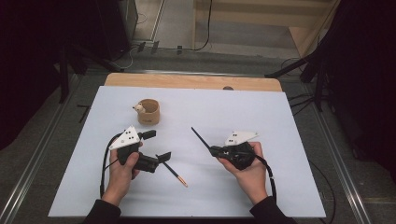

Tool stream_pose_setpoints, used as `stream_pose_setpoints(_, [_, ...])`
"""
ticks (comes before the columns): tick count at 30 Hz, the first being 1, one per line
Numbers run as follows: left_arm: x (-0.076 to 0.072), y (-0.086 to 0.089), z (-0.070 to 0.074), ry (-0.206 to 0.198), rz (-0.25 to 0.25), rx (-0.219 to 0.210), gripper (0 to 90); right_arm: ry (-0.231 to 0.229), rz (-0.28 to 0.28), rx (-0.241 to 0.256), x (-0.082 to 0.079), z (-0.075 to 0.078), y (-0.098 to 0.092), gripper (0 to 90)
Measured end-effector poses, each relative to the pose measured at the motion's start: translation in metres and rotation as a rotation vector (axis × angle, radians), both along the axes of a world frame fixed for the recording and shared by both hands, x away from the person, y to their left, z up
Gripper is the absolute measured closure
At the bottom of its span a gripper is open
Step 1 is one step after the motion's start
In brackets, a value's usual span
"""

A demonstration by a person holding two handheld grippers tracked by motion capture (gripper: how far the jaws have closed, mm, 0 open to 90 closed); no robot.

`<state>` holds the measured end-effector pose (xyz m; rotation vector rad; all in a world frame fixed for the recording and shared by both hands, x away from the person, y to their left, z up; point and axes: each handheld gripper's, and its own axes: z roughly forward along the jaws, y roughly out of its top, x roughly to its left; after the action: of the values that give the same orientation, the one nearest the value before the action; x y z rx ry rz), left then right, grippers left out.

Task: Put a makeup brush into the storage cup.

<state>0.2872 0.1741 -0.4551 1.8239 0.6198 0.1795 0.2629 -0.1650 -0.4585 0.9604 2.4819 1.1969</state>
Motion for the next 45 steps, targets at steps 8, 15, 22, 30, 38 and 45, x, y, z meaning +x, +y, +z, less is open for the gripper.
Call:
stream_pose_setpoints(8, [-0.001,-0.003,0.001,-0.002,-0.025,0.007,0.0,-0.003,0.029,0.002,-0.002,0.002,0.005,84.6])
stream_pose_setpoints(15, [-0.002,-0.006,0.004,0.005,-0.065,-0.008,0.0,0.0,0.073,0.014,-0.004,0.003,0.007,84.6])
stream_pose_setpoints(22, [-0.004,-0.009,0.006,0.003,-0.09,-0.006,0.0,-0.015,0.106,-0.005,-0.007,0.005,0.013,84.6])
stream_pose_setpoints(30, [-0.005,-0.011,0.006,0.015,-0.128,-0.001,0.3,-0.03,0.145,-0.022,-0.01,0.007,0.021,84.6])
stream_pose_setpoints(38, [-0.006,-0.015,0.006,0.026,-0.136,-0.004,13.6,-0.048,0.188,-0.033,-0.014,0.009,0.027,84.6])
stream_pose_setpoints(45, [-0.005,-0.019,0.005,0.063,-0.146,0.016,19.4,-0.069,0.22,-0.065,-0.016,0.009,0.033,84.6])
